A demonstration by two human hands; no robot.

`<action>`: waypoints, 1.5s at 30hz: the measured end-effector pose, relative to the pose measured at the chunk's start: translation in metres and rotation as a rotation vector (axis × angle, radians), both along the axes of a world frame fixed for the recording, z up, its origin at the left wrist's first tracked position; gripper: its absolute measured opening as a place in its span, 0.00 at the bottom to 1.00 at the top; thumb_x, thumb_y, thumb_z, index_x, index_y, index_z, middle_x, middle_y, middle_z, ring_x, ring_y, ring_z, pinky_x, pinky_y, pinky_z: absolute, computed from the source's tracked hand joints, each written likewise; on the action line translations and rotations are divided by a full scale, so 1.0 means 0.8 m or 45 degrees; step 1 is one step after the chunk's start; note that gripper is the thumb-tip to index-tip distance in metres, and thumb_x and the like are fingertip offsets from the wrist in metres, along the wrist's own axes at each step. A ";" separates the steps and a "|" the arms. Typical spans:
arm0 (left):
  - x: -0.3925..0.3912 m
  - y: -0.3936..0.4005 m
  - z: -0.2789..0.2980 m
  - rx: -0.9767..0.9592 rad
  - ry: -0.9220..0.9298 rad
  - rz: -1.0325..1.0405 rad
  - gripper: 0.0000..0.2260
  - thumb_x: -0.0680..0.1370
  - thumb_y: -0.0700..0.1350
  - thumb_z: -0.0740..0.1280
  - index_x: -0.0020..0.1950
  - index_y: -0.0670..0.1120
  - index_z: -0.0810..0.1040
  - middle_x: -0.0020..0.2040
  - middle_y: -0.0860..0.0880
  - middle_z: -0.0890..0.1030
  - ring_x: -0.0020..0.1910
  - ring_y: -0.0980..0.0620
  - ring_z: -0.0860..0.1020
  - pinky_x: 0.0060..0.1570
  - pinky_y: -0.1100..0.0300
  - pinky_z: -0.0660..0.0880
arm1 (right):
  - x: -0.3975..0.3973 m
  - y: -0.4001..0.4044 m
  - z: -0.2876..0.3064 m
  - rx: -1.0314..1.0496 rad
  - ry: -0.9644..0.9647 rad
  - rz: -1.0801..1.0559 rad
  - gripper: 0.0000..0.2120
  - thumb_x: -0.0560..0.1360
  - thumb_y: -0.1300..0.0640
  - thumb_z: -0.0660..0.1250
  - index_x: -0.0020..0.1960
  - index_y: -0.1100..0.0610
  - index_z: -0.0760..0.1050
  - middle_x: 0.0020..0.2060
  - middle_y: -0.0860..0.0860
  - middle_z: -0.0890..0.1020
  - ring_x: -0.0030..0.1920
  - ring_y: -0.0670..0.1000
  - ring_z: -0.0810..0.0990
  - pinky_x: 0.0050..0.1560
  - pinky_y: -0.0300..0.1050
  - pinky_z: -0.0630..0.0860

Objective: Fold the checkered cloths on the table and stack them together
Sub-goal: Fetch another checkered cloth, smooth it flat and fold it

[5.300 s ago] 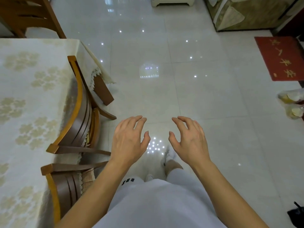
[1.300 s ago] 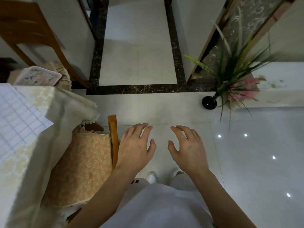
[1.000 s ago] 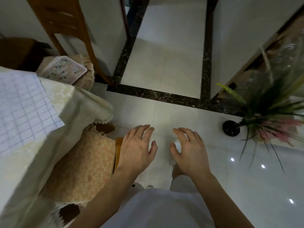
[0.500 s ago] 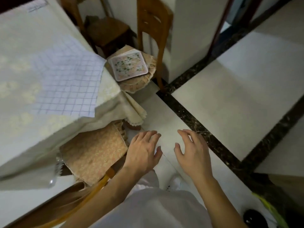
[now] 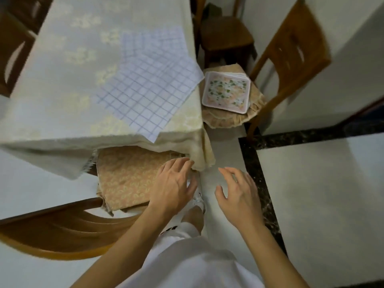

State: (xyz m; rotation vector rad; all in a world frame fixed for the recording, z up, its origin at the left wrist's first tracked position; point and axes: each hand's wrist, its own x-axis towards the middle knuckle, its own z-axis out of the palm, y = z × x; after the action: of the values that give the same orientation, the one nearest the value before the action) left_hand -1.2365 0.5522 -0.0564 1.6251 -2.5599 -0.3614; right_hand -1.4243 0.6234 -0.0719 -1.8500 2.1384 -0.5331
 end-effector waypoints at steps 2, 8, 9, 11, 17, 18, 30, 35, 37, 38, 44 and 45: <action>-0.004 -0.034 -0.007 -0.004 0.019 0.072 0.20 0.78 0.54 0.56 0.66 0.48 0.75 0.65 0.49 0.77 0.61 0.48 0.75 0.61 0.53 0.72 | -0.008 -0.044 -0.005 0.031 0.005 0.066 0.22 0.76 0.50 0.63 0.68 0.55 0.75 0.61 0.52 0.78 0.62 0.54 0.77 0.69 0.59 0.70; -0.017 -0.144 -0.016 -0.016 0.066 0.247 0.19 0.78 0.53 0.61 0.66 0.47 0.76 0.65 0.48 0.78 0.60 0.47 0.77 0.59 0.51 0.74 | -0.027 -0.198 0.000 0.069 0.031 0.253 0.23 0.76 0.49 0.60 0.69 0.53 0.73 0.61 0.51 0.78 0.63 0.54 0.76 0.71 0.59 0.68; -0.019 -0.159 -0.017 -0.030 0.079 0.281 0.19 0.77 0.53 0.61 0.65 0.46 0.77 0.64 0.48 0.79 0.60 0.47 0.77 0.59 0.50 0.75 | -0.028 -0.224 0.004 0.056 0.038 0.289 0.23 0.76 0.50 0.61 0.69 0.54 0.73 0.61 0.51 0.78 0.63 0.53 0.76 0.71 0.59 0.68; -0.020 -0.189 -0.018 -0.066 0.099 0.346 0.19 0.76 0.52 0.62 0.64 0.46 0.78 0.63 0.48 0.79 0.60 0.47 0.78 0.58 0.50 0.75 | -0.030 -0.275 0.010 0.019 0.039 0.358 0.22 0.75 0.52 0.64 0.69 0.54 0.74 0.60 0.51 0.78 0.63 0.53 0.76 0.70 0.59 0.69; -0.019 -0.255 -0.010 -0.074 0.092 0.523 0.19 0.77 0.53 0.60 0.64 0.47 0.78 0.63 0.49 0.80 0.60 0.47 0.78 0.60 0.50 0.74 | -0.038 -0.390 0.015 0.005 0.040 0.524 0.22 0.74 0.57 0.70 0.67 0.56 0.75 0.59 0.52 0.77 0.60 0.54 0.75 0.64 0.62 0.73; -0.018 -0.264 -0.008 -0.074 0.088 0.554 0.19 0.77 0.53 0.59 0.65 0.47 0.78 0.63 0.49 0.80 0.60 0.47 0.78 0.60 0.50 0.74 | -0.037 -0.405 0.014 0.007 0.042 0.558 0.22 0.74 0.57 0.70 0.67 0.56 0.75 0.59 0.52 0.78 0.60 0.54 0.75 0.65 0.62 0.72; -0.052 -0.338 -0.031 -0.015 -0.015 0.786 0.21 0.78 0.52 0.59 0.67 0.45 0.74 0.65 0.46 0.78 0.60 0.45 0.77 0.62 0.48 0.73 | -0.057 -0.571 -0.006 -0.019 0.022 1.113 0.21 0.75 0.56 0.66 0.67 0.57 0.75 0.60 0.54 0.78 0.60 0.53 0.72 0.64 0.60 0.74; -0.056 -0.344 -0.077 0.083 -0.142 0.660 0.23 0.78 0.53 0.60 0.69 0.42 0.73 0.70 0.40 0.74 0.65 0.41 0.75 0.63 0.46 0.73 | -0.074 -0.641 -0.032 -0.073 0.046 1.385 0.21 0.76 0.49 0.61 0.66 0.57 0.77 0.60 0.55 0.79 0.60 0.52 0.72 0.62 0.57 0.75; -0.056 -0.345 -0.100 0.100 -0.166 0.655 0.25 0.79 0.54 0.59 0.72 0.41 0.71 0.74 0.40 0.70 0.69 0.40 0.72 0.65 0.44 0.72 | -0.077 -0.664 -0.056 -0.061 0.085 1.540 0.23 0.77 0.46 0.59 0.66 0.57 0.77 0.62 0.56 0.79 0.62 0.56 0.75 0.64 0.58 0.74; -0.057 -0.346 -0.111 0.101 -0.175 0.657 0.26 0.80 0.54 0.59 0.74 0.41 0.69 0.76 0.41 0.67 0.72 0.40 0.70 0.67 0.44 0.70 | -0.077 -0.674 -0.070 -0.058 0.107 1.626 0.24 0.78 0.45 0.59 0.67 0.57 0.76 0.64 0.57 0.78 0.64 0.57 0.76 0.66 0.59 0.74; -0.066 -0.349 -0.159 0.144 -0.251 0.753 0.32 0.81 0.60 0.53 0.81 0.44 0.56 0.81 0.45 0.55 0.80 0.46 0.55 0.76 0.45 0.58 | -0.055 -0.705 -0.131 0.010 0.308 1.993 0.31 0.79 0.38 0.53 0.77 0.54 0.65 0.77 0.55 0.65 0.77 0.58 0.62 0.75 0.57 0.61; -0.067 -0.349 -0.164 0.152 -0.253 0.766 0.33 0.81 0.61 0.52 0.81 0.44 0.55 0.81 0.45 0.54 0.80 0.47 0.54 0.76 0.45 0.57 | -0.051 -0.706 -0.137 0.006 0.349 2.038 0.33 0.79 0.37 0.52 0.78 0.53 0.62 0.78 0.54 0.62 0.78 0.57 0.59 0.76 0.56 0.57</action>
State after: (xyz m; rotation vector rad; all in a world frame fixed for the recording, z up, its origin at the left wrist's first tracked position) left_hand -1.2903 0.2732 -0.1877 2.4633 -2.0412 -0.3107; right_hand -1.4654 0.0584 -0.1816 -2.8647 0.1966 0.1381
